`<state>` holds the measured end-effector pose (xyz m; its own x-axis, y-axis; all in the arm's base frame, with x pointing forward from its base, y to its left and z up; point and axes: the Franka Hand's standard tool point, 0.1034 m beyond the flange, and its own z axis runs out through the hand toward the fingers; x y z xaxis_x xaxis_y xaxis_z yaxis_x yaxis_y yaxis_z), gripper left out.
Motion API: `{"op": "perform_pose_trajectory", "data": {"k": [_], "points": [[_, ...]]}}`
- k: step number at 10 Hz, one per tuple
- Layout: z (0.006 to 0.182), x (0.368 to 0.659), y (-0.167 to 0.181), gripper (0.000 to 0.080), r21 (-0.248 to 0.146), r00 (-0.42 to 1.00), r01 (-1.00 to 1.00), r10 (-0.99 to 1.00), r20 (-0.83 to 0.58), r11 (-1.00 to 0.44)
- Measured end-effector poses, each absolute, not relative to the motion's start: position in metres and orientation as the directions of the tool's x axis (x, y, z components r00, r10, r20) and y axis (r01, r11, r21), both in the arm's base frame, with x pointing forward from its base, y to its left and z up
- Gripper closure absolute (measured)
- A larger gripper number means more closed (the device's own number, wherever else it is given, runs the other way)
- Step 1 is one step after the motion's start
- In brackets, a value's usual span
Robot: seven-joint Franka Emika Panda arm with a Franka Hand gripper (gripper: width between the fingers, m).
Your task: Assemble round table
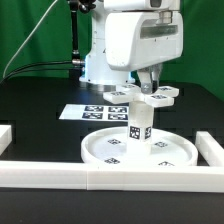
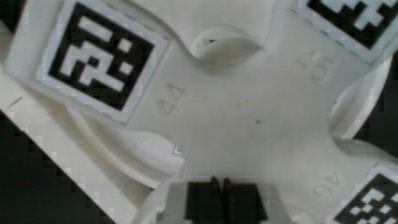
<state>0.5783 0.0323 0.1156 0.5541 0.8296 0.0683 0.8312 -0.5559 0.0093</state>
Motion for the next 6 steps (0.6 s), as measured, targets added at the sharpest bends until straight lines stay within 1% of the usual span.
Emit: {"op": "perform_pose_trajectory", "data": {"k": [6], "points": [[0.1156,0.5783,0.0319,0.0798,0.009,0.555,0.831,0.829,0.068,-0.556]]}}
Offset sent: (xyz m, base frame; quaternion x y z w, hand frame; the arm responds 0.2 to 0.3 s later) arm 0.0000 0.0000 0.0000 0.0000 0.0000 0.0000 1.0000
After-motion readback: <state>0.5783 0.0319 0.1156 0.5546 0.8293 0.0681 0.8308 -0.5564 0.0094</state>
